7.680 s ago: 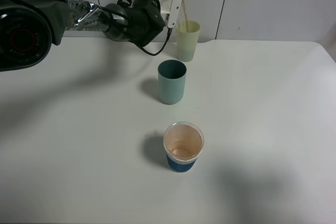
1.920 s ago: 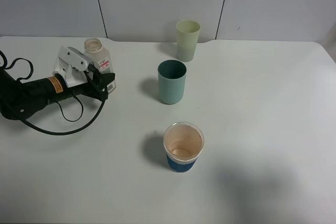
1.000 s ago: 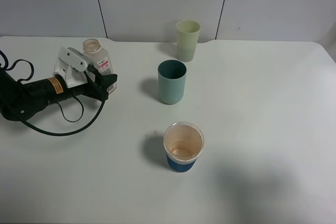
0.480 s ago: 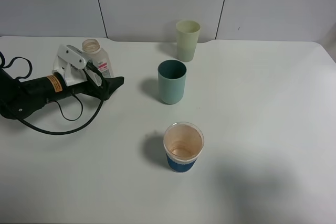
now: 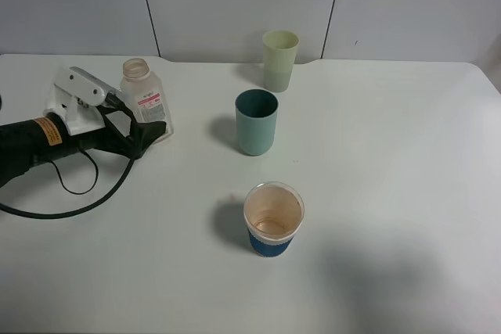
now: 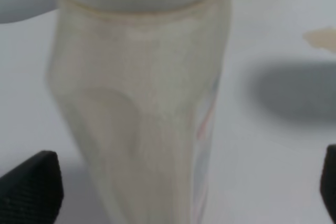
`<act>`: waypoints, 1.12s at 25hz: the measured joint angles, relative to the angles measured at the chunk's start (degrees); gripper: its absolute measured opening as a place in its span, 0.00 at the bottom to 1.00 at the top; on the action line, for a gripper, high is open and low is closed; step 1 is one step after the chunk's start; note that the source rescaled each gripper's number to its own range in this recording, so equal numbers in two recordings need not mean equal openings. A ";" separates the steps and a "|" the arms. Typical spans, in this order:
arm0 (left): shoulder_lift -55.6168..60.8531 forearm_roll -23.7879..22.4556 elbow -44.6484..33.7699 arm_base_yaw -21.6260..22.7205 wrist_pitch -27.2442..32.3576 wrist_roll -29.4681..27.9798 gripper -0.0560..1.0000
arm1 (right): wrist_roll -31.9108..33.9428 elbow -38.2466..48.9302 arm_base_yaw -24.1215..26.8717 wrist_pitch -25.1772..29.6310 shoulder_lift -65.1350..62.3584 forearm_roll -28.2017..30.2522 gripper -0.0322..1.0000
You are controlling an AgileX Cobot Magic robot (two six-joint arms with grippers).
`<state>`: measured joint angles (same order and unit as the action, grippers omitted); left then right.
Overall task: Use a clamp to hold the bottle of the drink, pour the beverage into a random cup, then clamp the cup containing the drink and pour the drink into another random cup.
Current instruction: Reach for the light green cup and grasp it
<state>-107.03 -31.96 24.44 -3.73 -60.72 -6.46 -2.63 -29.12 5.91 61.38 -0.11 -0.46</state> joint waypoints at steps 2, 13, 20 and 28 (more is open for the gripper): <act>4.47 1.58 -2.03 0.00 2.65 0.00 1.00 | 0.00 0.00 0.00 0.00 0.00 0.00 1.00; 37.69 10.27 -4.08 0.00 34.81 -6.35 1.00 | 0.00 0.00 0.00 0.00 0.00 0.00 1.00; 54.99 16.54 -1.96 0.00 48.31 -7.11 1.00 | 0.00 0.00 0.00 0.00 0.00 0.00 1.00; 70.58 17.00 7.98 0.00 74.82 -5.93 1.00 | 0.00 0.00 0.00 0.00 0.00 0.00 1.00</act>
<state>-36.45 -14.96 32.42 -3.73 14.11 -12.39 -2.63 -29.12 5.91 61.38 -0.11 -0.46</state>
